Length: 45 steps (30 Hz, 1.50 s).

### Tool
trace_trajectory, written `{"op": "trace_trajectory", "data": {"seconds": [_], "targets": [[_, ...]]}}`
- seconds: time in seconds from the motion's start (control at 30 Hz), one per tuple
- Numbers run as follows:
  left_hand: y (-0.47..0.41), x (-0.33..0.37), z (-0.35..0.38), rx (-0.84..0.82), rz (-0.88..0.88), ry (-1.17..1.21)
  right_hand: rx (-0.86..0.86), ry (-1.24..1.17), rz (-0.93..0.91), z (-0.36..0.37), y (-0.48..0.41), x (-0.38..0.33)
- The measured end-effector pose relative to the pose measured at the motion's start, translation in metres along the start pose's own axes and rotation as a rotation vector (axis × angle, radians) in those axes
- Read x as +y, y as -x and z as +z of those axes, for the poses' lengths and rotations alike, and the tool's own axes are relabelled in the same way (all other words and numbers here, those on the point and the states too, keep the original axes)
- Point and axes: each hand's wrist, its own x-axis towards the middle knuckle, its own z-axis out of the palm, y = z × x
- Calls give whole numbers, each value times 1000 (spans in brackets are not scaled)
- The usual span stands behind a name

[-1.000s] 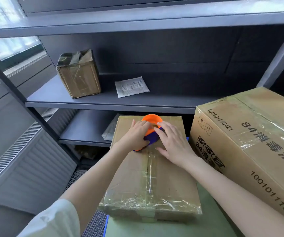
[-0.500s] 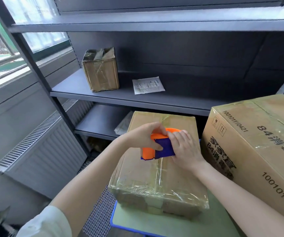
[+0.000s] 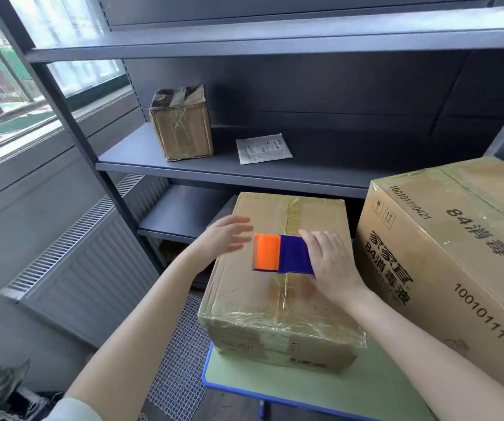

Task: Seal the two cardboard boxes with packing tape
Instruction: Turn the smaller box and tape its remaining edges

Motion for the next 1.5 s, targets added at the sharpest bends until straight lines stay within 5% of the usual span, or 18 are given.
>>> {"op": "trace_trajectory", "data": {"seconds": [0.1, 0.33, 0.6, 0.97, 1.5], "targets": [[11, -16, 2, -67, -179, 183, -56, -64, 53, -5, 0, -2], [24, -27, 10, -134, -91, 91, -136, -157, 38, -3, 2, -8], [26, -38, 20, 148, -110, -25, -224, -106, 46, -2, 1, -9], [45, -47, 28, 310, -113, -286, -398, -116, -1, -10, 7, -19], [100, -67, -39, 409, -62, -256, -477, -129, -102, -32, 5, -53]]}}
